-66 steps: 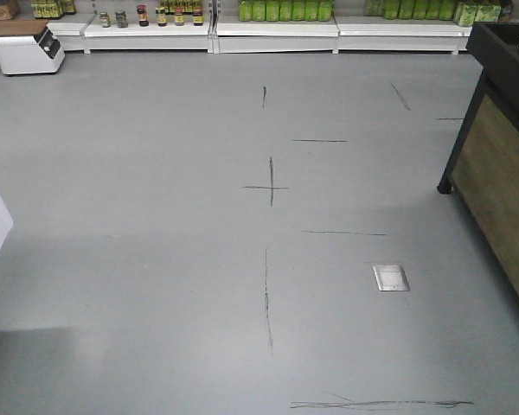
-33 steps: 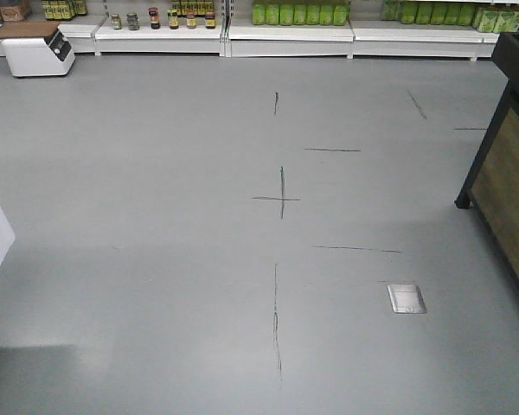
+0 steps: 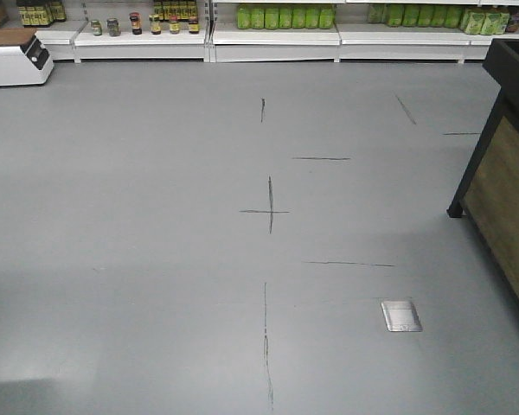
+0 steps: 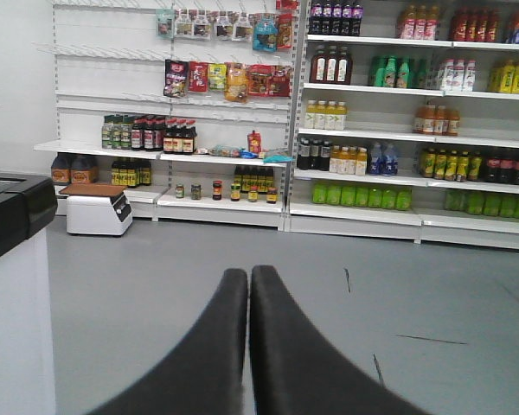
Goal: Pick three apples into basket with both arms
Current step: 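Drive the base forward across the floor toward the fruit tables, then turn the base and approach the table holding the light-blue basket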
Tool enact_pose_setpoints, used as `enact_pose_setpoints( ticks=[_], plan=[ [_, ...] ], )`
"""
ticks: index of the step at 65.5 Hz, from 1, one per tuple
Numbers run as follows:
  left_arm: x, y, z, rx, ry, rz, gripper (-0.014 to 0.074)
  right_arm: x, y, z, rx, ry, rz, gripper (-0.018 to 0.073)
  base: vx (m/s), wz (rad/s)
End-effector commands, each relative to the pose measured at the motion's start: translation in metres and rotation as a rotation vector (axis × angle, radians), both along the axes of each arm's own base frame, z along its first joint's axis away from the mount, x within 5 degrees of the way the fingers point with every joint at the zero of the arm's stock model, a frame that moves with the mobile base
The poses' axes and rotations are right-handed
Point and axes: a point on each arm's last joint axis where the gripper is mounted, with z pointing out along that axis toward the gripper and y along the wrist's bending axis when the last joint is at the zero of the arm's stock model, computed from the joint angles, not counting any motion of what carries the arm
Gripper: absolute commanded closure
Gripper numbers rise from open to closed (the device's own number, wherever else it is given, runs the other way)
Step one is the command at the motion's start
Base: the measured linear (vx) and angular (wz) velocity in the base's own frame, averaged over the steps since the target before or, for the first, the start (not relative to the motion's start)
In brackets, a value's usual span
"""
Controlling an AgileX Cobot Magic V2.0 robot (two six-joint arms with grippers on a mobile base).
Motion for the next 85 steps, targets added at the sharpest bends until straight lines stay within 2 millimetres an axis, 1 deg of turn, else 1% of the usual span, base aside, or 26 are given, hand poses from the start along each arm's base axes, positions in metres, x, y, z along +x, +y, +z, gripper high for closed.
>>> enact_pose_setpoints(
  ticks=[1,42,85],
  plan=[
    [-0.0007,-0.0001,-0.0007,-0.007,-0.063,-0.004,0.0603,-0.0005,0.0001,0.0022,-0.015,-0.069,-0.003,0.0564,0.2,-0.13],
    [-0.0007,-0.0001,-0.0007,-0.007,-0.063,-0.004,0.0603,-0.0005,0.0001,0.0022,-0.015,-0.069,-0.003,0.0564,0.17,-0.25],
    [-0.0007,-0.0001,-0.0007,-0.007,-0.063,-0.004,0.0603,-0.0005,0.0001,0.0022,-0.015,-0.069,-0.003,0.0564,0.13,-0.47]
  ],
)
